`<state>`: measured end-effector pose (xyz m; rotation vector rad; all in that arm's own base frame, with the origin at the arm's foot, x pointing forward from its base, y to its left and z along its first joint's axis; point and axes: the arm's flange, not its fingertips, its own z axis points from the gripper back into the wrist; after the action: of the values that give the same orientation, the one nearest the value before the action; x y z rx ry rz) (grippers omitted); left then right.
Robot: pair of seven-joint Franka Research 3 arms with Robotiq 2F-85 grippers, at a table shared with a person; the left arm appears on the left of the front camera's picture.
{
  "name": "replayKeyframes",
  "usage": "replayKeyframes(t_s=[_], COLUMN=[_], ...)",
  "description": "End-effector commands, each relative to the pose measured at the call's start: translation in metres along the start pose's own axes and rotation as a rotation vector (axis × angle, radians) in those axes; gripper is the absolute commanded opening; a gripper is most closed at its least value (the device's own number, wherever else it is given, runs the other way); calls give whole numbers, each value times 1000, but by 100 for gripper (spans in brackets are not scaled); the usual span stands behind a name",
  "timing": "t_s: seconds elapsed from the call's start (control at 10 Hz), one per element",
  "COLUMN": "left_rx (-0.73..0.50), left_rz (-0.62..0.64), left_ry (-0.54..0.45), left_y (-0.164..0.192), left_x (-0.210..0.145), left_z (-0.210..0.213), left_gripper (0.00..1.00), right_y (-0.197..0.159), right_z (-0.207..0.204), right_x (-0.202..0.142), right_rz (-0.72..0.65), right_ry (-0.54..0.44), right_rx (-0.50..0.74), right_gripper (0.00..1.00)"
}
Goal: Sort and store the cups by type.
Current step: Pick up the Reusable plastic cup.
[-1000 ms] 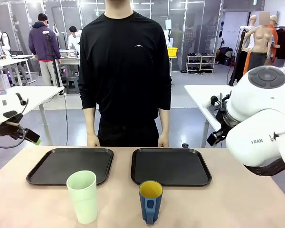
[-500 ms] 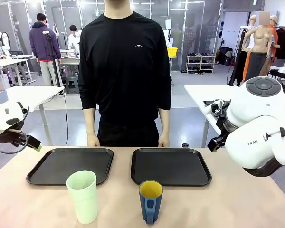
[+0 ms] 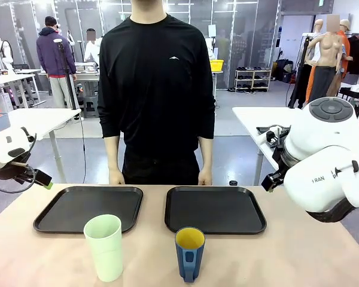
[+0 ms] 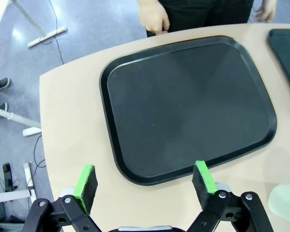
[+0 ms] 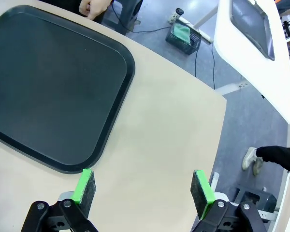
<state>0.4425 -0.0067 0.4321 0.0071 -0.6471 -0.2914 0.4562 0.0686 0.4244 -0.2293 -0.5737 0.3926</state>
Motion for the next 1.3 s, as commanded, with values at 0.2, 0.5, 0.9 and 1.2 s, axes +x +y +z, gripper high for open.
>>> replayKeyframes(t_s=[0.2, 0.5, 0.9, 1.2], left_rx=[0, 0, 0, 0], left_rz=[2, 2, 2, 2], left_ry=[1, 1, 1, 1], left_y=[1, 1, 1, 1], left_x=[0, 0, 0, 0], left_z=[0, 0, 0, 0], left_gripper=[100, 100, 100, 100], right_y=[-1, -1, -1, -1], right_z=[0, 0, 0, 0], right_x=[0, 0, 0, 0], right_rz=[-2, -2, -2, -2], right_ry=[0, 0, 0, 0], right_rx=[0, 0, 0, 0], right_gripper=[100, 100, 100, 100])
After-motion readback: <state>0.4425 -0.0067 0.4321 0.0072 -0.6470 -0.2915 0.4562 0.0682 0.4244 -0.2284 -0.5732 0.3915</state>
